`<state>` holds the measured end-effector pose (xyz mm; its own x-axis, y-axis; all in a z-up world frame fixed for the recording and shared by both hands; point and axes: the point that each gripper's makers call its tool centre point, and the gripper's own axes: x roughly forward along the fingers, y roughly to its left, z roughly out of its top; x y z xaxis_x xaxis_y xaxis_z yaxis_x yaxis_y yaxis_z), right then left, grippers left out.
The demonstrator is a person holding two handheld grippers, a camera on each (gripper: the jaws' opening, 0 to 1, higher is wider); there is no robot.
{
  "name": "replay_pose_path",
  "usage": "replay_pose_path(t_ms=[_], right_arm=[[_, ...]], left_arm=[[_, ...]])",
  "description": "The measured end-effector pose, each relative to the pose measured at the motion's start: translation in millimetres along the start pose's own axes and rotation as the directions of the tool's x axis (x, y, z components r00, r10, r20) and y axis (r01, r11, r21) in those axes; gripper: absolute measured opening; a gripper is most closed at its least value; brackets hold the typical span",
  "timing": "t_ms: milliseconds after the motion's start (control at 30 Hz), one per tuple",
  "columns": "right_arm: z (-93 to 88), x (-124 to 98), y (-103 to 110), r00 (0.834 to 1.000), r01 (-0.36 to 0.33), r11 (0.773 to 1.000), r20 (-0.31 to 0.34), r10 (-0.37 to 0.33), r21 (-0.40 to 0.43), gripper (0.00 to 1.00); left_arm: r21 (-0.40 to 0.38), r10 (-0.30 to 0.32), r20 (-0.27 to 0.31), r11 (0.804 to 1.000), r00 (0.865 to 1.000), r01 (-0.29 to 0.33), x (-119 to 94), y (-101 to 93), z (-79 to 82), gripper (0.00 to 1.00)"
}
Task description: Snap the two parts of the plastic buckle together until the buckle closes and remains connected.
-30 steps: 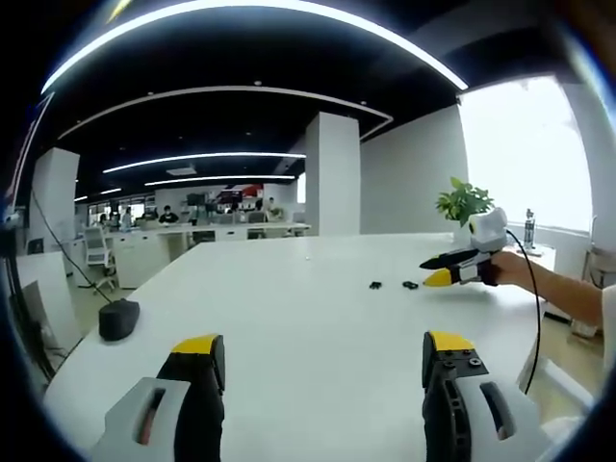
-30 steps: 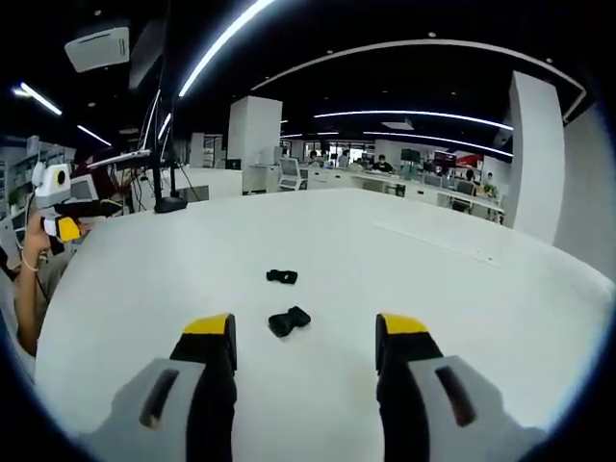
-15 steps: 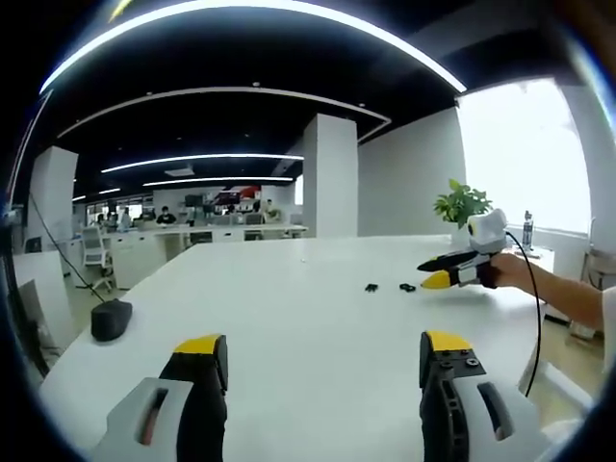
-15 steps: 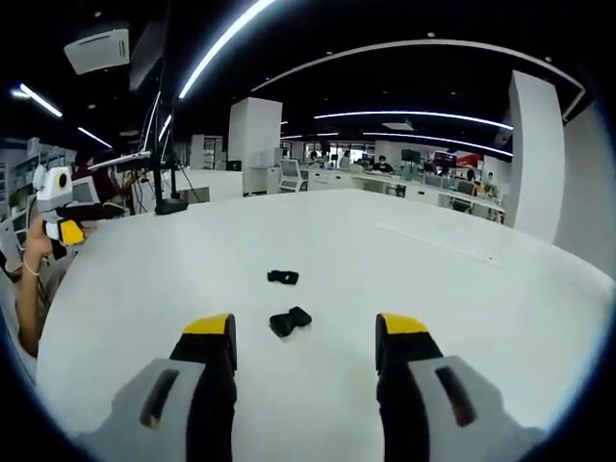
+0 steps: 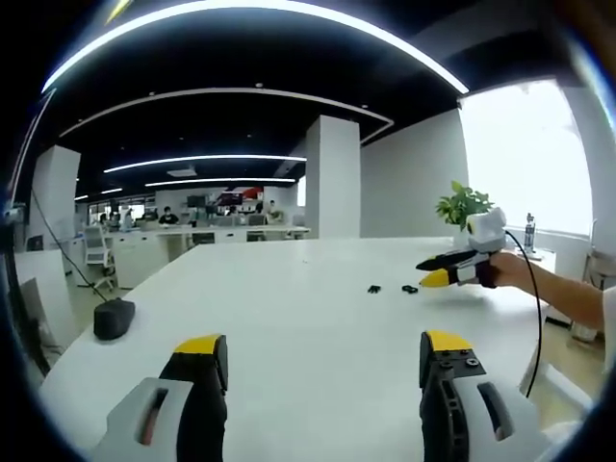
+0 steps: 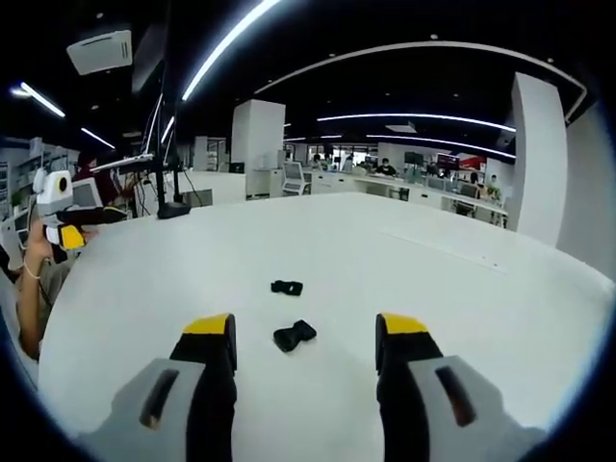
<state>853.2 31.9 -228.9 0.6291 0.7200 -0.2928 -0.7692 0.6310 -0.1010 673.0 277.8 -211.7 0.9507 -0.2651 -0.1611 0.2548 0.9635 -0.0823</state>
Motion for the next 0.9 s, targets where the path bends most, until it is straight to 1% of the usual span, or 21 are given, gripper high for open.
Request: replay_pose_path(t_ms=[333, 533, 900], right_arm=[[4.8, 4, 1, 1.0, -0.004, 1.0, 0.016, 0.003, 0.024, 0.59], [6.9, 5, 0, 1.0, 0.001, 1.0, 0.014, -0.001, 0.013, 0.59], [5.7, 16, 4, 0.999, -0.03, 0.999, 0.017, 0.03, 0.029, 0.6]], left_arm=[[0.004, -0.001, 0.004, 1.0, 1.0, 0.001, 0, -0.3, 2.4, 0.83], [0.016, 0.011, 0.004, 1.0, 1.0, -0.012, -1, 1.2, 3.3, 0.83], [0.013, 0.007, 0.003, 1.0, 1.0, -0.007, 1, 3.2, 0.9, 0.83]])
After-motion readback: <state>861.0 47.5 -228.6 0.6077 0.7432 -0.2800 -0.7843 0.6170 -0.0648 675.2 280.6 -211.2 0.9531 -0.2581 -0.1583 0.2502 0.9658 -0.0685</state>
